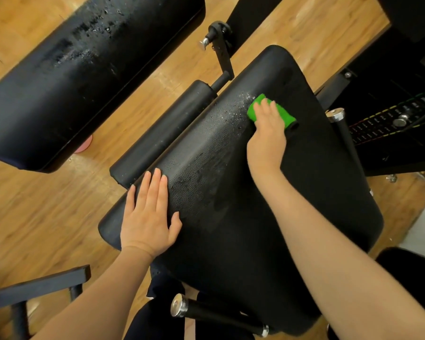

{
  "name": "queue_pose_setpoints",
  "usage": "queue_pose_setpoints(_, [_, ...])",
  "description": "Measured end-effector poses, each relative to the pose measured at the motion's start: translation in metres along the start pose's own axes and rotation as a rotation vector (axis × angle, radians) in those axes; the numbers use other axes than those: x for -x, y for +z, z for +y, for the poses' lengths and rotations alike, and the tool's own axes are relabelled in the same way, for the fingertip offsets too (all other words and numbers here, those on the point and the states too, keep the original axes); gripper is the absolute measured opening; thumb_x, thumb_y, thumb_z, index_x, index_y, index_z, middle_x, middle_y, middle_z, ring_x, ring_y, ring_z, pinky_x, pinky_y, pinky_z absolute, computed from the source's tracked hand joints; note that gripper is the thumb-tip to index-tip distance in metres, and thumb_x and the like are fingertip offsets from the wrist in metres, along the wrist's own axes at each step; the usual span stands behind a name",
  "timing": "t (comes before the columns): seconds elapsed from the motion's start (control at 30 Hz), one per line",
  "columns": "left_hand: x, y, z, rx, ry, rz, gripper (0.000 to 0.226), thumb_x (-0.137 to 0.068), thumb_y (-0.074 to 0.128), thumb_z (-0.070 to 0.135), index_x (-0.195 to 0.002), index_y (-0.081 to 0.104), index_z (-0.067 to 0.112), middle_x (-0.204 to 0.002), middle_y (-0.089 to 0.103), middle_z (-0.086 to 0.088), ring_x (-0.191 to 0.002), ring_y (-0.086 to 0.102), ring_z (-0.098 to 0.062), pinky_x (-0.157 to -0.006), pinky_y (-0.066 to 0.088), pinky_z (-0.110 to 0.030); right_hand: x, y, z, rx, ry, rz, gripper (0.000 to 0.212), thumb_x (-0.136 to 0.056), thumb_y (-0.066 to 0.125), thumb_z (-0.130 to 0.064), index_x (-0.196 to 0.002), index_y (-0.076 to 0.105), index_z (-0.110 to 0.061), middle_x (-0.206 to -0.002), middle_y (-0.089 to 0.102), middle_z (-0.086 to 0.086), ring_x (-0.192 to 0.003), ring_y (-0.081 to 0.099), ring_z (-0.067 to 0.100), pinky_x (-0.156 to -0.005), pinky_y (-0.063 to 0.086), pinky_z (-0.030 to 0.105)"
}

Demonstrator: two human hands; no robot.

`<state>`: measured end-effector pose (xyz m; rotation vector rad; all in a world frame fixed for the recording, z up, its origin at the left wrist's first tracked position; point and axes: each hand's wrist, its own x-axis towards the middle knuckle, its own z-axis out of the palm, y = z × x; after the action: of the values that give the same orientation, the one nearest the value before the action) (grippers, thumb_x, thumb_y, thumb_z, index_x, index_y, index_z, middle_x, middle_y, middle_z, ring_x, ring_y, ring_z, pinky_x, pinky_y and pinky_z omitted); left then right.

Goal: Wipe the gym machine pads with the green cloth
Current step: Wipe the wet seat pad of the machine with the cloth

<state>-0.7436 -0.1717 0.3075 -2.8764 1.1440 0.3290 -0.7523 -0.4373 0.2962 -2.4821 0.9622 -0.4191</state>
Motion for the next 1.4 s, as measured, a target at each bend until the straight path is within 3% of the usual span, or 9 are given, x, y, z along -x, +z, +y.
queue_pose_setpoints(0.1, [0.000, 0.000, 0.000, 0.005, 0.000, 0.006, 0.074, -0.083, 0.034, 0.043, -0.143, 0.027, 0.001, -0.148, 0.038, -0.023, -0.139, 0.026, -0.035, -0.111, 0.019, -0.050, 0.062, 0.003, -0.003, -0.035, -0.172, 0.031, 0.043, -0.083, 0.038, 0.004, -0.121, 0.059, 0.001, -0.127, 0.057, 0.018, -0.124, 0.047, 0.034, -0.102, 0.030, 0.037])
queue_pose_setpoints(0.27, [0.001, -0.001, 0.001, 0.008, -0.001, 0.007, 0.075, -0.083, 0.036, 0.042, -0.143, 0.028, -0.001, -0.150, 0.036, -0.024, -0.140, 0.024, -0.034, -0.111, 0.019, -0.050, 0.165, -0.007, -0.012, -0.081, -0.295, -0.168, 0.044, -0.083, 0.039, 0.003, -0.124, 0.050, -0.008, -0.126, 0.059, 0.014, -0.126, 0.041, 0.026, -0.102, 0.034, 0.039])
queue_pose_setpoints(0.47, [0.001, -0.002, 0.001, -0.002, -0.002, 0.006, 0.074, -0.084, 0.034, 0.043, -0.144, 0.025, 0.001, -0.150, 0.036, -0.023, -0.140, 0.024, -0.034, -0.111, 0.019, -0.050, 0.145, -0.033, 0.006, -0.235, -0.424, -0.254, 0.036, -0.085, 0.040, 0.006, -0.110, 0.065, 0.000, -0.119, 0.063, 0.014, -0.121, 0.048, 0.024, -0.107, 0.035, 0.032])
queue_pose_setpoints(0.67, [0.001, -0.002, 0.002, 0.007, -0.010, 0.000, 0.075, -0.084, 0.034, 0.043, -0.145, 0.031, -0.001, -0.151, 0.034, -0.022, -0.140, 0.027, -0.034, -0.112, 0.020, -0.051, 0.045, -0.037, 0.018, -0.116, -0.152, -0.092, 0.042, -0.086, 0.037, 0.009, -0.121, 0.059, 0.000, -0.133, 0.053, 0.016, -0.131, 0.040, 0.033, -0.109, 0.024, 0.024])
queue_pose_setpoints(0.77, [0.002, -0.002, 0.002, 0.009, -0.013, 0.005, 0.075, -0.084, 0.034, 0.043, -0.145, 0.031, -0.001, -0.151, 0.034, -0.021, -0.140, 0.028, -0.034, -0.112, 0.020, -0.051, 0.034, -0.017, 0.002, -0.062, -0.058, -0.109, 0.047, -0.086, 0.040, 0.012, -0.128, 0.055, -0.006, -0.141, 0.046, 0.011, -0.137, 0.032, 0.028, -0.111, 0.027, 0.036])
queue_pose_setpoints(0.97, [0.002, -0.002, 0.003, 0.000, -0.022, -0.011, 0.076, -0.084, 0.033, 0.044, -0.145, 0.033, -0.002, -0.152, 0.033, -0.020, -0.142, 0.025, -0.033, -0.113, 0.016, -0.049, 0.114, -0.002, -0.016, -0.110, -0.127, -0.010, 0.042, -0.082, 0.040, 0.008, -0.118, 0.061, 0.001, -0.127, 0.057, 0.019, -0.125, 0.047, 0.036, -0.105, 0.031, 0.040])
queue_pose_setpoints(1.17, [0.004, -0.002, 0.003, 0.014, -0.017, -0.024, 0.077, -0.084, 0.032, 0.044, -0.147, 0.030, -0.002, -0.153, 0.031, -0.021, -0.143, 0.024, -0.034, -0.113, 0.019, -0.053, 0.234, 0.001, -0.043, -0.126, -0.171, -0.174, 0.052, -0.075, 0.049, 0.011, -0.122, 0.054, -0.008, -0.127, 0.058, 0.011, -0.128, 0.039, 0.024, -0.108, 0.027, 0.038])
queue_pose_setpoints(1.23, [0.003, -0.005, 0.004, 0.021, -0.020, -0.024, 0.077, -0.084, 0.033, 0.043, -0.147, 0.031, -0.002, -0.153, 0.031, -0.021, -0.142, 0.025, -0.035, -0.113, 0.021, -0.053, 0.263, 0.003, -0.047, -0.115, -0.172, -0.252, 0.051, -0.078, 0.042, 0.006, -0.125, 0.047, -0.013, -0.130, 0.057, 0.008, -0.131, 0.037, 0.021, -0.112, 0.021, 0.038])
queue_pose_setpoints(1.4, [0.004, -0.009, 0.006, 0.022, -0.014, -0.037, 0.074, -0.093, 0.043, 0.039, -0.152, 0.019, 0.002, -0.159, 0.017, -0.016, -0.148, 0.012, -0.031, -0.118, 0.010, -0.049, 0.269, -0.005, -0.052, -0.206, -0.104, -0.273, 0.046, -0.077, 0.042, 0.008, -0.117, 0.061, -0.006, -0.126, 0.059, 0.009, -0.128, 0.040, 0.019, -0.113, 0.020, 0.033])
